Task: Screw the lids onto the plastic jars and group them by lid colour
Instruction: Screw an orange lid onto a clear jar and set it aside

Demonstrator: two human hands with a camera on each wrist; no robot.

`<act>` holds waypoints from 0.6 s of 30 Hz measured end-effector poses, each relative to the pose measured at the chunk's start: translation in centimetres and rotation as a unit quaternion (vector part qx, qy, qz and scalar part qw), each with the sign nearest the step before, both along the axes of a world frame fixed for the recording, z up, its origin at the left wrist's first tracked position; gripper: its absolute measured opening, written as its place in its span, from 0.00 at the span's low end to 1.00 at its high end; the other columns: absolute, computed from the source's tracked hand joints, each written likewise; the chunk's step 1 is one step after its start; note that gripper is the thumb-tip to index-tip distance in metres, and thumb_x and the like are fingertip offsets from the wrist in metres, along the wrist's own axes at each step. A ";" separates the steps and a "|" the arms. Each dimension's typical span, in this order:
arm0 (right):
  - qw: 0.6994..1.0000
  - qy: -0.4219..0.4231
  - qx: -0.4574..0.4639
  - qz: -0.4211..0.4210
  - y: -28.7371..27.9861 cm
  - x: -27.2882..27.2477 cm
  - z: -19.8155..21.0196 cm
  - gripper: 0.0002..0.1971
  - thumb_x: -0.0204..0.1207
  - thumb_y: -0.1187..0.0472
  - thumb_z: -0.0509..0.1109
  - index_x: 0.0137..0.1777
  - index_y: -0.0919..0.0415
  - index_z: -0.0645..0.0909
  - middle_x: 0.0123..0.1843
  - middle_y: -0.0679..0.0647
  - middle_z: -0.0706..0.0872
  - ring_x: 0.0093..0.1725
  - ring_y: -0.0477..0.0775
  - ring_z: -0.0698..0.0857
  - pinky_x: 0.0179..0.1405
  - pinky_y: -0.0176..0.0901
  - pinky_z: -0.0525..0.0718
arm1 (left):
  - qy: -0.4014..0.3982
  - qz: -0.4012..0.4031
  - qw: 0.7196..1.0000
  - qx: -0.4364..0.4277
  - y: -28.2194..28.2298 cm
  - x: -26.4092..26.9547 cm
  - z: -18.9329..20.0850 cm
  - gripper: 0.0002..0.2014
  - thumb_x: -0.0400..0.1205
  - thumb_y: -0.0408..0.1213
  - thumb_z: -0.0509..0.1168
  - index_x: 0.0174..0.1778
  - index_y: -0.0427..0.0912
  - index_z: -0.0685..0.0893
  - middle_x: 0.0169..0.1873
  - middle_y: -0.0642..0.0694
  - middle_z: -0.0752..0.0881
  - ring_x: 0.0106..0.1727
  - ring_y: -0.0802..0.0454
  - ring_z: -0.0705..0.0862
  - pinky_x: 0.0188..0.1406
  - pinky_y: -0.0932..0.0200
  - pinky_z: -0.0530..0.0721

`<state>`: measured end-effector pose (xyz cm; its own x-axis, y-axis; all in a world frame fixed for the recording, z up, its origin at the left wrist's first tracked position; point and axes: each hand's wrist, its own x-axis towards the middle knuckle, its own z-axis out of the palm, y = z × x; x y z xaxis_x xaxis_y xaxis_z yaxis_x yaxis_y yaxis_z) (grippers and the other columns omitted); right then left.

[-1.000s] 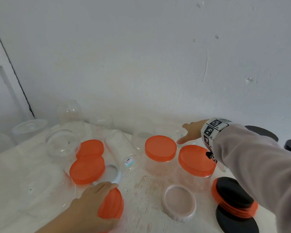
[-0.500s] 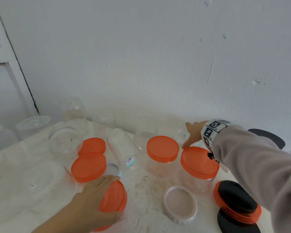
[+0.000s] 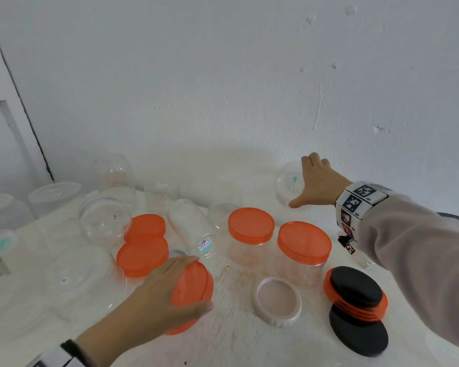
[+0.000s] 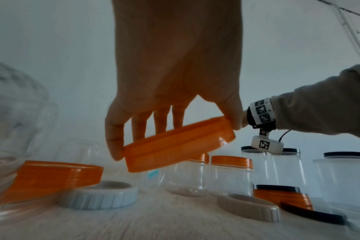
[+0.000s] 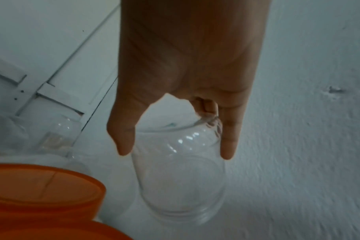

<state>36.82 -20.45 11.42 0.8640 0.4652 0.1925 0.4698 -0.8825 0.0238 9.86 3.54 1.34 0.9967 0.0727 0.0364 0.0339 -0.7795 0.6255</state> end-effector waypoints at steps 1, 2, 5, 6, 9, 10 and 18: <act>0.999 -0.002 0.035 0.009 -0.2 -0.5 0.0 0.51 0.59 0.42 0.82 0.74 0.63 0.59 0.66 0.59 0.63 0.61 0.58 0.67 0.51 0.45 0.73 | -0.008 -0.003 1.000 -0.003 -0.2 0.1 0.2 0.30 0.62 0.80 0.62 0.59 0.89 0.60 0.58 0.94 0.60 0.61 0.95 0.55 0.52 0.94 0.57; 0.997 0.000 0.069 0.017 -0.4 -1.2 -0.1 0.54 0.58 0.42 0.82 0.78 0.58 0.54 0.67 0.59 0.61 0.63 0.61 0.66 0.53 0.47 0.73 | -0.026 -0.003 1.000 -0.002 -0.5 0.1 0.2 0.32 0.61 0.80 0.61 0.61 0.86 0.61 0.59 0.91 0.62 0.62 0.93 0.57 0.55 0.92 0.57; 0.985 0.014 0.168 0.036 -0.6 -3.5 0.0 0.57 0.57 0.41 0.83 0.80 0.44 0.50 0.65 0.57 0.58 0.62 0.61 0.64 0.58 0.54 0.72 | -0.017 0.006 1.000 0.004 -1.1 -0.2 0.5 0.44 0.63 0.81 0.56 0.75 0.69 0.59 0.69 0.73 0.64 0.71 0.71 0.63 0.68 0.69 0.64; 0.979 0.020 0.201 0.039 -0.6 -4.3 0.2 0.56 0.56 0.41 0.83 0.79 0.43 0.51 0.63 0.55 0.58 0.62 0.59 0.63 0.59 0.54 0.71 | -0.012 0.011 1.000 -0.004 -1.2 -0.4 0.7 0.45 0.64 0.79 0.56 0.77 0.65 0.59 0.70 0.69 0.65 0.72 0.65 0.65 0.68 0.64 0.65; 0.961 0.034 0.271 0.045 -0.2 -7.0 0.4 0.55 0.55 0.40 0.83 0.78 0.47 0.54 0.61 0.50 0.60 0.62 0.53 0.63 0.58 0.49 0.69 | -0.027 0.023 0.999 -0.041 -1.4 -0.8 1.2 0.42 0.65 0.73 0.58 0.77 0.63 0.61 0.67 0.66 0.67 0.66 0.64 0.68 0.61 0.65 0.67; 0.957 0.036 0.285 0.046 0.0 -8.0 0.4 0.55 0.55 0.40 0.83 0.78 0.49 0.55 0.62 0.49 0.61 0.63 0.52 0.64 0.58 0.48 0.69 | -0.033 0.028 0.998 -0.048 -1.4 -0.9 1.3 0.41 0.66 0.72 0.58 0.76 0.63 0.62 0.66 0.65 0.69 0.65 0.65 0.68 0.59 0.67 0.66; 0.929 0.193 0.311 0.056 0.6 -15.5 -1.7 0.54 0.57 0.40 0.79 0.80 0.41 0.51 0.64 0.45 0.61 0.54 0.43 0.77 0.41 0.31 0.73 | -0.100 0.050 0.986 -0.122 -0.5 -1.7 1.9 0.47 0.62 0.78 0.52 0.75 0.56 0.69 0.64 0.59 0.78 0.66 0.61 0.75 0.67 0.58 0.72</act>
